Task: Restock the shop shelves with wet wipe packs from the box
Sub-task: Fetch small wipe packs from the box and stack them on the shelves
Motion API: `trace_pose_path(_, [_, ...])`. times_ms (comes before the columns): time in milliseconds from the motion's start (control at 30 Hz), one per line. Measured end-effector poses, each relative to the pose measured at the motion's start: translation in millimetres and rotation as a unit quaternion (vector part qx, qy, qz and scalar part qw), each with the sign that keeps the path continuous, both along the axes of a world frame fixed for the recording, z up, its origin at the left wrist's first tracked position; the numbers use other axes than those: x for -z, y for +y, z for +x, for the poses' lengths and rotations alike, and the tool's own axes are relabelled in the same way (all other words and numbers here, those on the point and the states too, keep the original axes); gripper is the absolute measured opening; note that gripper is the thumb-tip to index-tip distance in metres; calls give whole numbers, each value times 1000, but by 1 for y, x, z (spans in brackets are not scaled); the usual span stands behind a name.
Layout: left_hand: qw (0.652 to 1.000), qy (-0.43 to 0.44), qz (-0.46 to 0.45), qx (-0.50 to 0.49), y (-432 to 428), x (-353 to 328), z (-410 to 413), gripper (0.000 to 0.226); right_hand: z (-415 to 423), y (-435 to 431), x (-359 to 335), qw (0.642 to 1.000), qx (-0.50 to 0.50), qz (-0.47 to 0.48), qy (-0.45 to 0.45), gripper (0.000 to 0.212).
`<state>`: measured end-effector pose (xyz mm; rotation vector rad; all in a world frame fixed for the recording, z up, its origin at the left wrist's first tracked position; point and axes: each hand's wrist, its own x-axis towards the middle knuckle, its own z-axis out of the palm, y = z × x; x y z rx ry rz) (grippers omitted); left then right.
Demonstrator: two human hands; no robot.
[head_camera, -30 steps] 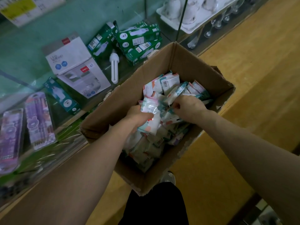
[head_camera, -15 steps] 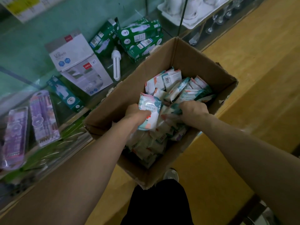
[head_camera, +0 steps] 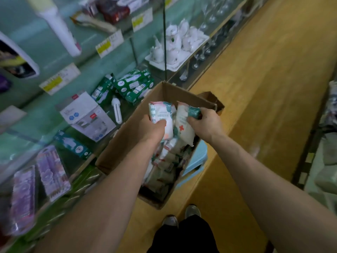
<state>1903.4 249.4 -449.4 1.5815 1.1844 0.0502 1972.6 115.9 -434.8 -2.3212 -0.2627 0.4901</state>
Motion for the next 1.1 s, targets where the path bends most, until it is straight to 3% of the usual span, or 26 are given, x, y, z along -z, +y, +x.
trace_pose_path(100, [999, -43, 20, -3, -16, -27, 7, 57, -8, -15, -30, 995, 74, 66, -17, 6])
trace_pose_path(133, [998, -59, 18, -5, -22, -35, 9, 58, -11, -19, -39, 991, 96, 87, -20, 5])
trace_pose_path(300, [988, -152, -4, 16, -68, -98, 6, 40, -35, -50, -86, 961, 207, 181, -43, 10])
trace_pose_path(633, [955, -276, -75, 75, -175, -149, 3, 33, -60, -139, -143, 895, 326, 278, -125, 20])
trace_pose_path(1100, [904, -336, -141, 222, -377, -219, 58, 33, -31, -331, -195, 798, 430, 339, -252, 10])
